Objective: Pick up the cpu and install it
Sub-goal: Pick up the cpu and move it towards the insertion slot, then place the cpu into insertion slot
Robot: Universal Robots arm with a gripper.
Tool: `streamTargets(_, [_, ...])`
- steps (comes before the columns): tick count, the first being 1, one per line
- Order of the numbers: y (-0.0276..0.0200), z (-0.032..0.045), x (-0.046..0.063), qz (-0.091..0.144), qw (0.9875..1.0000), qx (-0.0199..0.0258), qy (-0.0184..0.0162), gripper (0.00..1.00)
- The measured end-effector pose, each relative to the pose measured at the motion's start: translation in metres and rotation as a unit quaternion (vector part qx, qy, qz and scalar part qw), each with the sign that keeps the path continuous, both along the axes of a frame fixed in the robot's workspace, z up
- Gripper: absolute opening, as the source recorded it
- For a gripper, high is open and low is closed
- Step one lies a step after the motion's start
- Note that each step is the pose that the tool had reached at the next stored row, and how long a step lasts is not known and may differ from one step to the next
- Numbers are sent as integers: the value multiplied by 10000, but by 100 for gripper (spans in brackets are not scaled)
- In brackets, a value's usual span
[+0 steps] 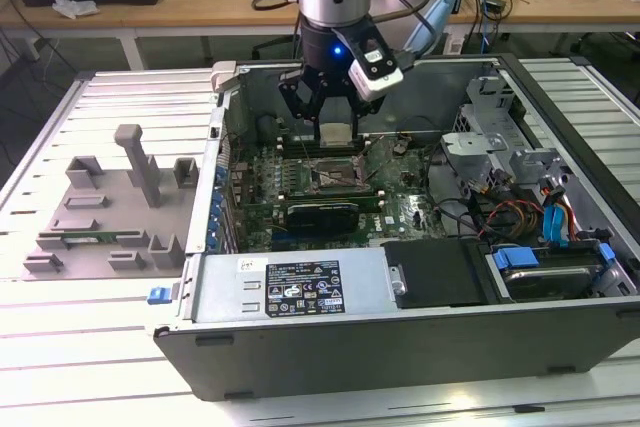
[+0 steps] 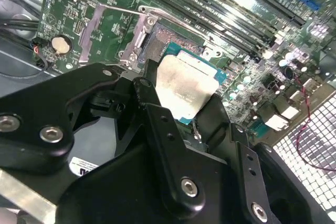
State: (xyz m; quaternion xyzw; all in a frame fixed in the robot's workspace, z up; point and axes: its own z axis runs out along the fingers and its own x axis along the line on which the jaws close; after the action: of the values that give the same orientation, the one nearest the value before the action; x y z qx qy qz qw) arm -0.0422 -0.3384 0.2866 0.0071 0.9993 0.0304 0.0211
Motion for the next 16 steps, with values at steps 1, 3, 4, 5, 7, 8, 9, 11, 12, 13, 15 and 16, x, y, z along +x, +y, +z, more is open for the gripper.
streamTargets(1, [8, -15, 0, 8, 10000, 0, 0, 54])
streamTargets(3, [17, -53, 0, 21, 10000, -1, 0, 54])
streamTargets(4, [20, -70, 0, 27, 10000, -1, 0, 54])
streamTargets(5, [23, -93, 0, 33, 10000, -1, 1, 54])
streamTargets(7, [25, -136, 0, 39, 10000, 0, 0, 54])
streamTargets(8, [25, -146, 0, 40, 10000, 0, 0, 54])
streamTargets(9, [25, -150, 0, 42, 10000, -2, 1, 54])
streamTargets(11, [25, -152, 0, 42, 10000, -1, 1, 54])
streamTargets(12, [25, -153, 0, 41, 10000, -1, 0, 54])
streamTargets(13, [25, -153, 0, 42, 10000, -1, 0, 54])
streamTargets(15, [25, -154, 0, 42, 10000, -1, 0, 54])
streamTargets(16, [25, -154, 0, 42, 10000, -1, 0, 54])
